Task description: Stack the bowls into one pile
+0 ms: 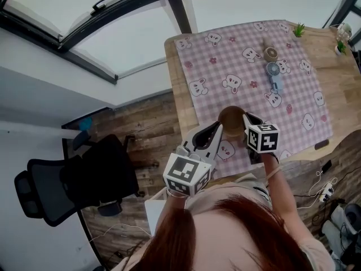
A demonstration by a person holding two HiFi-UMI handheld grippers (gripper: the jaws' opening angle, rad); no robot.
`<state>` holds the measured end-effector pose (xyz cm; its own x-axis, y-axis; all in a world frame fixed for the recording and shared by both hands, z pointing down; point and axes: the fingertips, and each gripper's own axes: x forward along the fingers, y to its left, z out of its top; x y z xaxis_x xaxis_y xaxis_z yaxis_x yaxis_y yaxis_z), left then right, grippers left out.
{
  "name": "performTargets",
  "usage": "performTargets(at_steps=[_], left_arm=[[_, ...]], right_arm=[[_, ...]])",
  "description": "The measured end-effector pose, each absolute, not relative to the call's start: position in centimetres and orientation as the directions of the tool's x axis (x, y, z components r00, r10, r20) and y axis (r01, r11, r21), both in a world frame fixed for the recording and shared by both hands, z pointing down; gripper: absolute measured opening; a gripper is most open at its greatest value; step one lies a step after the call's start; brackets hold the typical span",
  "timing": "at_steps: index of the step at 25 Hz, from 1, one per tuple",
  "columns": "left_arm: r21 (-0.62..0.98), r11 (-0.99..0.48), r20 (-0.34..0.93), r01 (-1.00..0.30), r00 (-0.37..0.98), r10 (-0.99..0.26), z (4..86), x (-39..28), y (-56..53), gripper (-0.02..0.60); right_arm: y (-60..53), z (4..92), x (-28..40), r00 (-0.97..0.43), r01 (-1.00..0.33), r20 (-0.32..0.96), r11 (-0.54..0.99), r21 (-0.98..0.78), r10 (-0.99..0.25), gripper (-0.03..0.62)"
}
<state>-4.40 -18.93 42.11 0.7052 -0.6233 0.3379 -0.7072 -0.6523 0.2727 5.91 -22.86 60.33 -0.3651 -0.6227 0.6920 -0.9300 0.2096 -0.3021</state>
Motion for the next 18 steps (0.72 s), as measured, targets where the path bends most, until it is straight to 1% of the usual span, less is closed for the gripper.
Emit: performTargets(at_steps=[18], left_arm=[[0.285, -0.643, 0.338, -0.711, 0.702, -0.627, 42.3, -4.6, -19.3, 0.012]], right_arm=[[-23.4, 61.8, 5.8, -0.332, -0.943, 0.744, 0.194, -0.269, -0.581, 0.02]])
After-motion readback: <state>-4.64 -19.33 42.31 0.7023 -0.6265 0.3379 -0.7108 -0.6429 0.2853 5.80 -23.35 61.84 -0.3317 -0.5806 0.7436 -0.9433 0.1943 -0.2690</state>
